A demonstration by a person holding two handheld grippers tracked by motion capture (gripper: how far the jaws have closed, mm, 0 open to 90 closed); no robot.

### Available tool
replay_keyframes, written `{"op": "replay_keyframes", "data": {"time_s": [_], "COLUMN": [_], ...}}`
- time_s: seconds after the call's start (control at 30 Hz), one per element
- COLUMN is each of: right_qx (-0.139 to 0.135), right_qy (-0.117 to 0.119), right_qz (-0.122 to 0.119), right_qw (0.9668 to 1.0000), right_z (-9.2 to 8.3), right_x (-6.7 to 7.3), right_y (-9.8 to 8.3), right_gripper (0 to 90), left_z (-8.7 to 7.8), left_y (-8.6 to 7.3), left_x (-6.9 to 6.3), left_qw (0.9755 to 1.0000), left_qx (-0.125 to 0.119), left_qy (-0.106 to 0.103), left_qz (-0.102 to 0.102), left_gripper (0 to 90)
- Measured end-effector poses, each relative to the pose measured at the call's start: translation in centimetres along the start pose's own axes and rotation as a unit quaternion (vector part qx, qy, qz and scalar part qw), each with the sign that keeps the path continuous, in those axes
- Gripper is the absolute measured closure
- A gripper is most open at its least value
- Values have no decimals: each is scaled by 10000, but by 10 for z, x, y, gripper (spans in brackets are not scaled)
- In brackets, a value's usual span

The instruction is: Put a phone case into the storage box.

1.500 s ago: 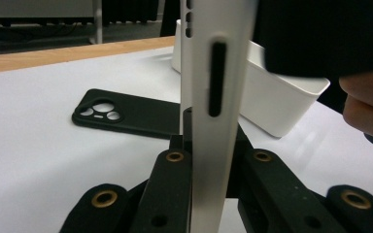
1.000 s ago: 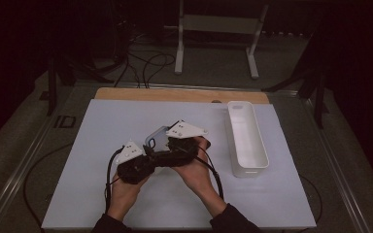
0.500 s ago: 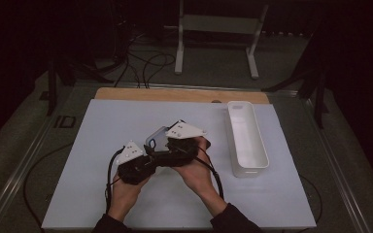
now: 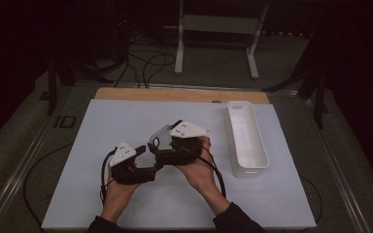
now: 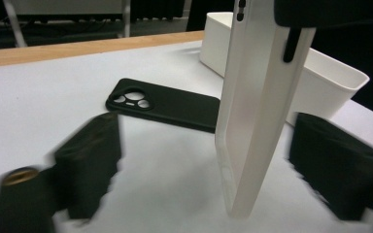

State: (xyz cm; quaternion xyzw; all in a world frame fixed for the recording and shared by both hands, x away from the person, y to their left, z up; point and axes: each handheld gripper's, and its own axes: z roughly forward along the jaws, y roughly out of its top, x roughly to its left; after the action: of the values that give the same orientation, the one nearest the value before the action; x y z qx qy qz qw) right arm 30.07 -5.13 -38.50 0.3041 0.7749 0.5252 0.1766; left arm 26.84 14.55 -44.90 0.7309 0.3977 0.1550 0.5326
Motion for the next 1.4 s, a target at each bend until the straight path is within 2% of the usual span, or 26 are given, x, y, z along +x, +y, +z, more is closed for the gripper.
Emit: {"op": "replay_keyframes", "data": {"time_s": [0.1,0.2,0.3,0.37,0.53,0.73,0.9,1.1,1.4], "right_qx": [-26,-14,-40,-59,-64,-73,-72,-84,-105], "right_qy": [-27,-57,-83,-114,-210,-323,-376,-357,-485], "right_qz": [1,-12,-7,-21,-62,-15,-15,109,122], "right_qw": [10000,10000,10000,9999,9997,9994,9993,9993,9987], "right_z": [-1,-2,-3,-5,-8,-14,-17,-20,-24], "right_x": [-2,-2,-4,-6,-13,-23,-28,-36,-46], "right_y": [0,-1,0,1,1,3,3,2,4], "right_gripper": [169,169,168,168,168,169,169,169,168], "left_z": [-3,-7,-11,-14,-23,-36,-47,-60,-72], "left_y": [-1,-3,-4,-5,-9,-17,-27,-38,-53], "left_x": [3,4,5,7,14,23,31,38,47], "left_qw": [10000,9998,9996,9993,9989,9969,9959,9943,9935], "left_qx": [-22,-70,-142,-130,-242,-128,-104,-184,-139], "left_qy": [1,38,59,153,250,517,639,751,903], "left_qz": [56,181,226,303,307,573,639,738,685], "left_gripper": [15,2,1,1,1,1,0,1,1]}}
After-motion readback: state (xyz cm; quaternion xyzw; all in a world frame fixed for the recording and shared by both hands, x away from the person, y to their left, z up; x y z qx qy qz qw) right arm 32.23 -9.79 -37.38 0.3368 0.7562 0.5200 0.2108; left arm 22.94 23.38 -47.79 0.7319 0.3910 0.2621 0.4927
